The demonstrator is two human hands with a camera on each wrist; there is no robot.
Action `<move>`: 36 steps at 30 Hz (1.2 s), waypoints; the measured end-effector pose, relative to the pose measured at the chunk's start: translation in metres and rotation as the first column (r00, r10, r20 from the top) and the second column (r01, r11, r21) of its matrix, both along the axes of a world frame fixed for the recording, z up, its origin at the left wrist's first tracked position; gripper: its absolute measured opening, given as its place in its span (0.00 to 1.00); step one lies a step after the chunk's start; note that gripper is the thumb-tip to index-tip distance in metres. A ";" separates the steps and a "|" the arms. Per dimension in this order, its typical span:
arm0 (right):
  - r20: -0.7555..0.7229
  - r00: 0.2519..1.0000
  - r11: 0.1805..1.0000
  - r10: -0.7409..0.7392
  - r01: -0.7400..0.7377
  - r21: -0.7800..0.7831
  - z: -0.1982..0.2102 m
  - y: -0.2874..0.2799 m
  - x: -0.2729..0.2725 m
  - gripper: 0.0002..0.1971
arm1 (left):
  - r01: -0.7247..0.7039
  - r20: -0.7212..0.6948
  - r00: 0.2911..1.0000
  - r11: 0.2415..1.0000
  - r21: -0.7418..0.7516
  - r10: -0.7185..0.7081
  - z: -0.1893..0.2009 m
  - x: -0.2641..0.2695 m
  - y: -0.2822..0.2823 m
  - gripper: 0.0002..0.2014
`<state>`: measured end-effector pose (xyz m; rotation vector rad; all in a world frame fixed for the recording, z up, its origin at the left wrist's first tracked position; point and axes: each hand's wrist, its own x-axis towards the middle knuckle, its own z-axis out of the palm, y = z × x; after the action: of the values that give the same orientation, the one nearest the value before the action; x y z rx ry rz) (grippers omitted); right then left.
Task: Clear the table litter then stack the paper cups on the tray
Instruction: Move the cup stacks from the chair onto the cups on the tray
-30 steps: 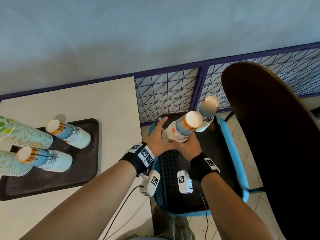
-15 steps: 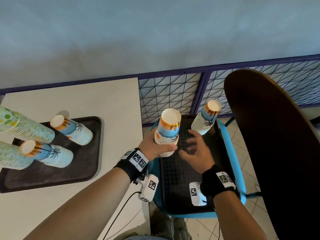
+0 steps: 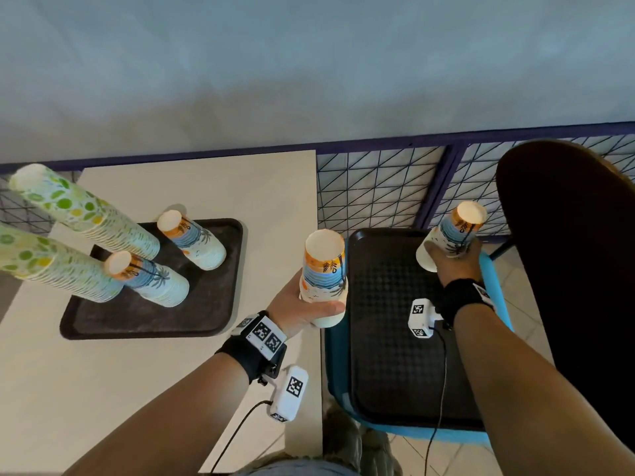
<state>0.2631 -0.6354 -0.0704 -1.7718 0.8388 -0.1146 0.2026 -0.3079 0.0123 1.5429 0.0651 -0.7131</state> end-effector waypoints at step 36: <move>0.196 0.762 0.781 0.617 -0.624 -0.030 0.066 0.288 -0.067 0.30 | -0.459 -0.054 0.887 0.888 0.022 0.459 0.045 -0.085 0.187 0.29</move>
<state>0.1959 -0.3479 -0.0048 -1.8806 0.0745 0.1663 0.1178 -0.1213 0.0577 1.4401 0.4643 -0.3763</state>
